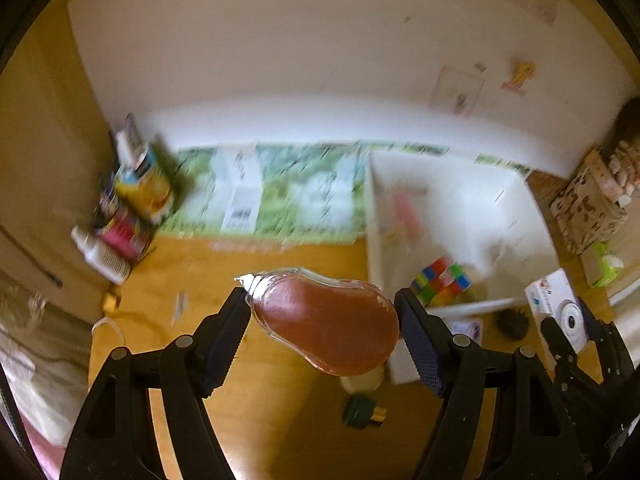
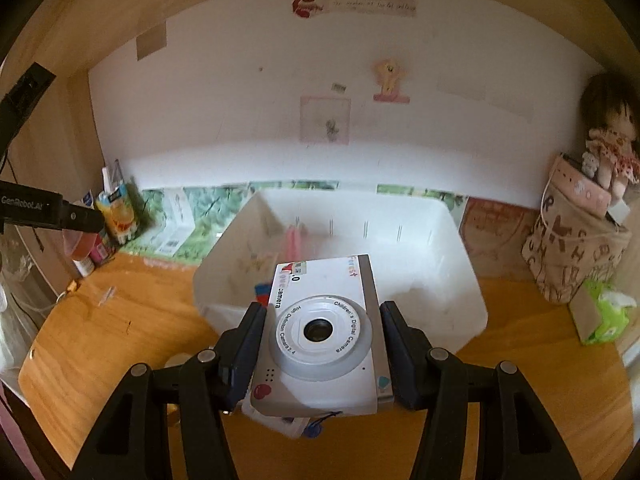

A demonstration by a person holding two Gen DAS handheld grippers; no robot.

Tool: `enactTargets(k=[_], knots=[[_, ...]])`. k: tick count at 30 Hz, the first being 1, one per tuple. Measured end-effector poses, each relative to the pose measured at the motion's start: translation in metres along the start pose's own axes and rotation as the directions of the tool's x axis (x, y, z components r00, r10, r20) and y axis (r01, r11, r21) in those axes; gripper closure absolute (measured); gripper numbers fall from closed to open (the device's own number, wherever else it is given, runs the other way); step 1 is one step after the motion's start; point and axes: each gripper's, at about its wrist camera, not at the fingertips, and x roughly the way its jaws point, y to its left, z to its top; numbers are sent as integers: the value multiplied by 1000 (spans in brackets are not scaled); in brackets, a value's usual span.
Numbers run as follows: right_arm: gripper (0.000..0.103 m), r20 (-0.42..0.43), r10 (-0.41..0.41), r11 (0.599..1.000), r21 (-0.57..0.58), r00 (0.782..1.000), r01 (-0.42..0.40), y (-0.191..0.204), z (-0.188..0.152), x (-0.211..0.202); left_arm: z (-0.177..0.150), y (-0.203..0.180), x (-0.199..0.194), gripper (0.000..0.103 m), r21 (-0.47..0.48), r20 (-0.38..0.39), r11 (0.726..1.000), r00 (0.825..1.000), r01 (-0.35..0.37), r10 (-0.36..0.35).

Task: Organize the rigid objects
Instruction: 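Carry the pink case with the left tool while the right carries the lens toy over the bin, then open both tools to drop the pink case and white lens toy into the bin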

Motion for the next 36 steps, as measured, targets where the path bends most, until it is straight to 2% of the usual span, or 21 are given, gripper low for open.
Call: enactTargets(k=[5, 11, 19, 28, 36], knots=[[45, 42, -11, 1000, -9, 999, 11, -11, 14, 10, 5, -18, 6, 26, 43, 86, 998, 995, 37, -41], [45, 55, -1, 1000, -12, 998, 1, -22, 23, 29, 9, -42, 19, 26, 93, 176, 993, 980, 73, -88], [45, 75, 14, 1000, 20, 997, -16, -41, 21, 56, 20, -72, 39, 26, 112, 236, 987, 961, 119, -142], [45, 47, 22, 995, 99, 999, -26, -67, 9, 87, 35, -106, 80, 26, 141, 209, 978, 961, 155, -182], [45, -6, 31, 990, 141, 1000, -29, -77, 2, 105, 38, -117, 107, 26, 134, 149, 977, 971, 166, -186]])
